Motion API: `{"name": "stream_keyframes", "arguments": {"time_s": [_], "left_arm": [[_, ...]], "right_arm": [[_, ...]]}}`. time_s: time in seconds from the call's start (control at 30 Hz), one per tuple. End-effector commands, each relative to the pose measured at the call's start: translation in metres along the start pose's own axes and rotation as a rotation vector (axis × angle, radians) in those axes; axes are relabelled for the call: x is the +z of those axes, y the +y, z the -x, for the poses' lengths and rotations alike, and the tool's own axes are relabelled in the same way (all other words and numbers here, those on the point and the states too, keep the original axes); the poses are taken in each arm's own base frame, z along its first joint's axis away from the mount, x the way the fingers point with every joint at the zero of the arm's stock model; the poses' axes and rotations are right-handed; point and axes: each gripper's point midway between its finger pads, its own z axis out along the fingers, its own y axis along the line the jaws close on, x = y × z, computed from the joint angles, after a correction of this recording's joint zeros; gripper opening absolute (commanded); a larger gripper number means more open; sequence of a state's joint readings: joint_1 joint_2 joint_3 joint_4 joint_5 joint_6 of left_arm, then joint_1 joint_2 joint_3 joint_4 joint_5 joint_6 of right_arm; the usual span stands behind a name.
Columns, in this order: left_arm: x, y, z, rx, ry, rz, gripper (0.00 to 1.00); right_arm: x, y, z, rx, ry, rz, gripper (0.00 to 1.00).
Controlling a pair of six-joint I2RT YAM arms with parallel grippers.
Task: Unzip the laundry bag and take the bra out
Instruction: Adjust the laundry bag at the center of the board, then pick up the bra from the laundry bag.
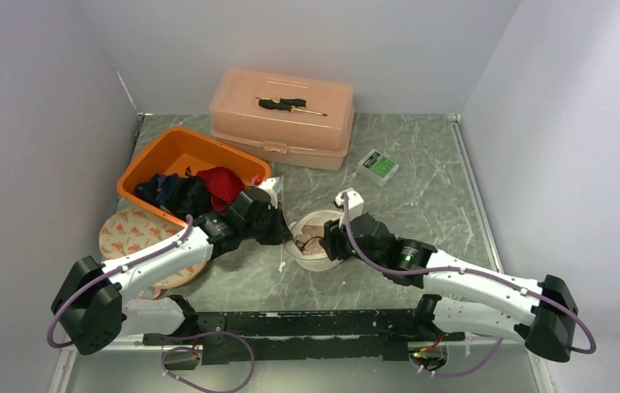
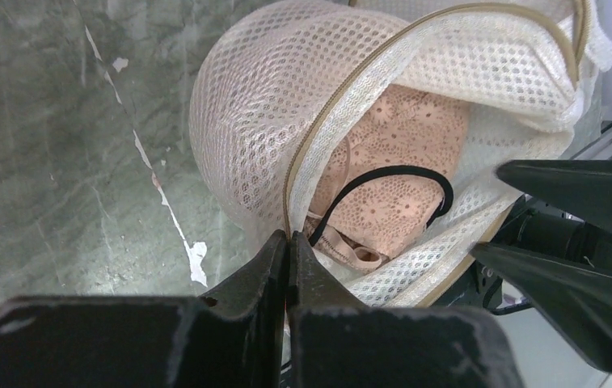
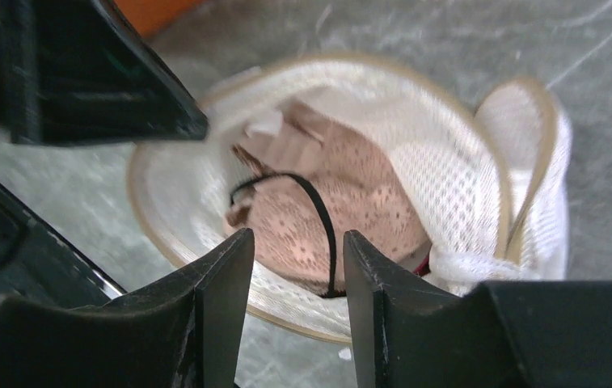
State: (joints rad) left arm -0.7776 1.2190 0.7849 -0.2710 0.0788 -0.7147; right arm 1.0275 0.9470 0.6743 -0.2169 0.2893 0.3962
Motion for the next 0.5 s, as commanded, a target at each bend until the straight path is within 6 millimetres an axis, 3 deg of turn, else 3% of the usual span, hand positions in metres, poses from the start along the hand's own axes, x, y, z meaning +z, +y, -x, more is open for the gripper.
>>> {"name": "stream_keyframes", "arguments": {"time_s": [0.0,0.13,0.3,0.4,0.47], "left_arm": [[-0.004,-0.012,-0.003,0.027,-0.001,-0.072,0.07],[-0.004,-0.011,-0.01,0.031,0.01,-0.087,0.07],[0.0,-0.008,-0.019,0.02,0.019,-0.106,0.08],[0.005,-0.008,-0.025,0.014,0.036,-0.117,0.07],[0.006,-0.009,-0.027,0.014,0.045,-0.124,0.07]], "right_arm": [[0.007,0.003,-0.023,0.011,0.039,0.032,0.5],[0.006,-0.006,-0.05,0.034,0.092,0.014,0.54],[0.0,-0.013,-0.068,0.058,0.126,0.003,0.6],[-0.003,-0.017,-0.068,0.065,0.128,-0.016,0.64],[-0.007,-0.018,-0.056,0.08,0.082,-0.025,0.67]]}}
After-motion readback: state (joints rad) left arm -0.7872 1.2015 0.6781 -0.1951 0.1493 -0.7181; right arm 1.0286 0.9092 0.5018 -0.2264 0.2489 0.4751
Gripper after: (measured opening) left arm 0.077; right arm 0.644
